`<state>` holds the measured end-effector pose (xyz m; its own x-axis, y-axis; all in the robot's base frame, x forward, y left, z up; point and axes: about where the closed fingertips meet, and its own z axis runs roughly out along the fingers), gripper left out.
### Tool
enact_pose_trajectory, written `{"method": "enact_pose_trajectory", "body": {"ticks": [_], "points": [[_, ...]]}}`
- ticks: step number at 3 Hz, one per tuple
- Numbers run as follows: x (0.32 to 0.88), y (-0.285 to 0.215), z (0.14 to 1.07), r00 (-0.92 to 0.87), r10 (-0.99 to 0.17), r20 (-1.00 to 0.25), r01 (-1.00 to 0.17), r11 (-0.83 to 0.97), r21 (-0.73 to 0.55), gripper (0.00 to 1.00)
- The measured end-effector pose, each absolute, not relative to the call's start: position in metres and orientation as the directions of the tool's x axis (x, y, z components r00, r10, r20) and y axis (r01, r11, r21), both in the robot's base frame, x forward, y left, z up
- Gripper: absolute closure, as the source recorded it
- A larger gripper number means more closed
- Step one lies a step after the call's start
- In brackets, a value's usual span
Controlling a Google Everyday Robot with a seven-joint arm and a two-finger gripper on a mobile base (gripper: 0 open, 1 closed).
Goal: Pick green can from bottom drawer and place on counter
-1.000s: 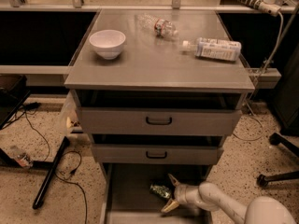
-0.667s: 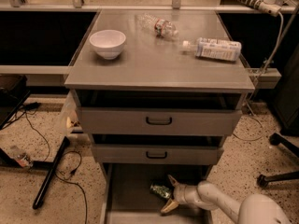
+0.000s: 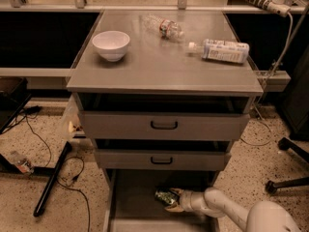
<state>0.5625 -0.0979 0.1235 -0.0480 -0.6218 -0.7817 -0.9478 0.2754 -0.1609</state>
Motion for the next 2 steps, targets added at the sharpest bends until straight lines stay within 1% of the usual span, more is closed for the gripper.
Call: {"method": "enact_pose_trajectory", "body": {"ticks": [1,2], "points": [[0.5625,-0.0979,0.1236,-0.048,-0.622,-0.782,-0.948,0.275,-0.16,0.66],[0.5615,-0.0974,0.1267,-0.067,-0.614,-0.787,-0.955,0.266,-0.127,0.89]]}}
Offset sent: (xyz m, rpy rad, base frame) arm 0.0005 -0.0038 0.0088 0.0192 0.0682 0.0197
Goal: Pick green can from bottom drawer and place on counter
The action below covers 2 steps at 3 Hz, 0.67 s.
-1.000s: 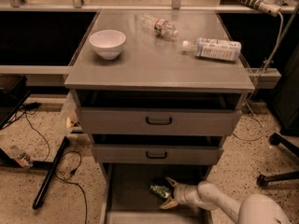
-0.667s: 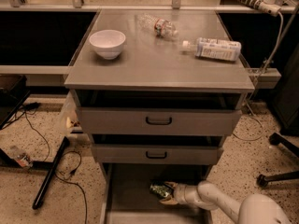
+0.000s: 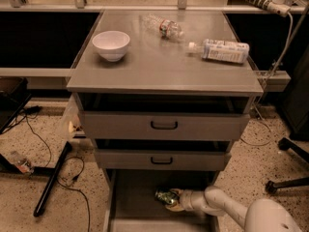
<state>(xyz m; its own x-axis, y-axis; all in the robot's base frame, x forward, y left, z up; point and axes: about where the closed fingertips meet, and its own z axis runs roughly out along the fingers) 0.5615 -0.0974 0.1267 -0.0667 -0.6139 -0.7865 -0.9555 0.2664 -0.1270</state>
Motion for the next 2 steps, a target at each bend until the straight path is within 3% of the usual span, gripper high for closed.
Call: {"method": "enact_pose_trajectory", "body": {"ticks": [1,2], "points": [[0.556,-0.106,0.142,-0.087,-0.603,-0.793,-0.959,0.266,-0.097,1.0],[0.544,-0.128,0.175,-0.095,-0.58,-0.809,-0.954,0.284,-0.093,1.0]]}}
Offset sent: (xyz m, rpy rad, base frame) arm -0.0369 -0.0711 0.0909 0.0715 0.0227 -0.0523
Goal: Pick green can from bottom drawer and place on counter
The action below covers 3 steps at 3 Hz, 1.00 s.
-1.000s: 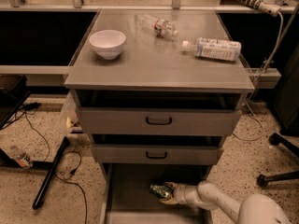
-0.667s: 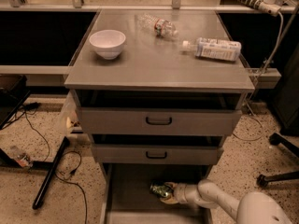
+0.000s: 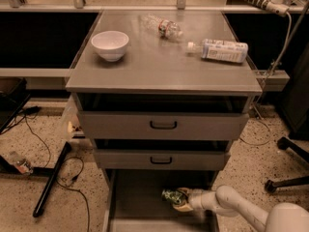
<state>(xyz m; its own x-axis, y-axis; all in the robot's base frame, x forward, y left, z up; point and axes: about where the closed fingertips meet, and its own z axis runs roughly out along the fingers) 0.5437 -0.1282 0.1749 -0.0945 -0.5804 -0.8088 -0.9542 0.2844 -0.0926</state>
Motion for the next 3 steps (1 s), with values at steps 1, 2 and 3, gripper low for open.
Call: {"method": "enact_pose_trajectory", "body": {"ticks": [1,2,3], "points": [[0.53,-0.158,0.22,-0.062,-0.581,-0.811,-0.945,0.296,-0.14,1.0],[0.515,-0.184,0.266,-0.03,-0.579,-0.815,-0.935,0.306,-0.182,1.0],[0.502,-0.201,0.324,0.042,-0.602,-0.797,-0.922,0.284,-0.264,1.0]]}}
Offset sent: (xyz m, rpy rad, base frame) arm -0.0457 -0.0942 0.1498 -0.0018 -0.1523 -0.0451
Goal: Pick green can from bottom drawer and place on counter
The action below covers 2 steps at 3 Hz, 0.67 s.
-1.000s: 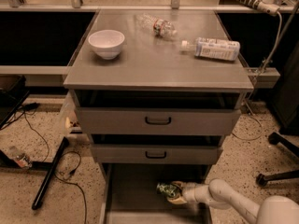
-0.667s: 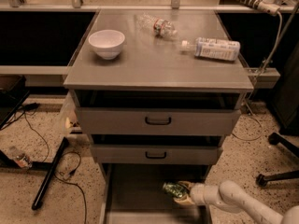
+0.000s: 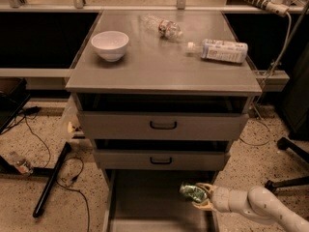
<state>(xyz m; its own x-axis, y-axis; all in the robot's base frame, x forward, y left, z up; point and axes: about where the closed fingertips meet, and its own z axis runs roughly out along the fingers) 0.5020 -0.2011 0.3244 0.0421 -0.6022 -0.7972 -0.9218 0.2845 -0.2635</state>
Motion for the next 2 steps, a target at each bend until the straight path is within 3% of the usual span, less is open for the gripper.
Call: {"method": "enact_pose_trajectory", "body": {"ticks": [2], "points": [[0.491,-0.192,0.447,0.218,-0.665,-0.714,-0.906,0.133,-0.401,1.0]]}}
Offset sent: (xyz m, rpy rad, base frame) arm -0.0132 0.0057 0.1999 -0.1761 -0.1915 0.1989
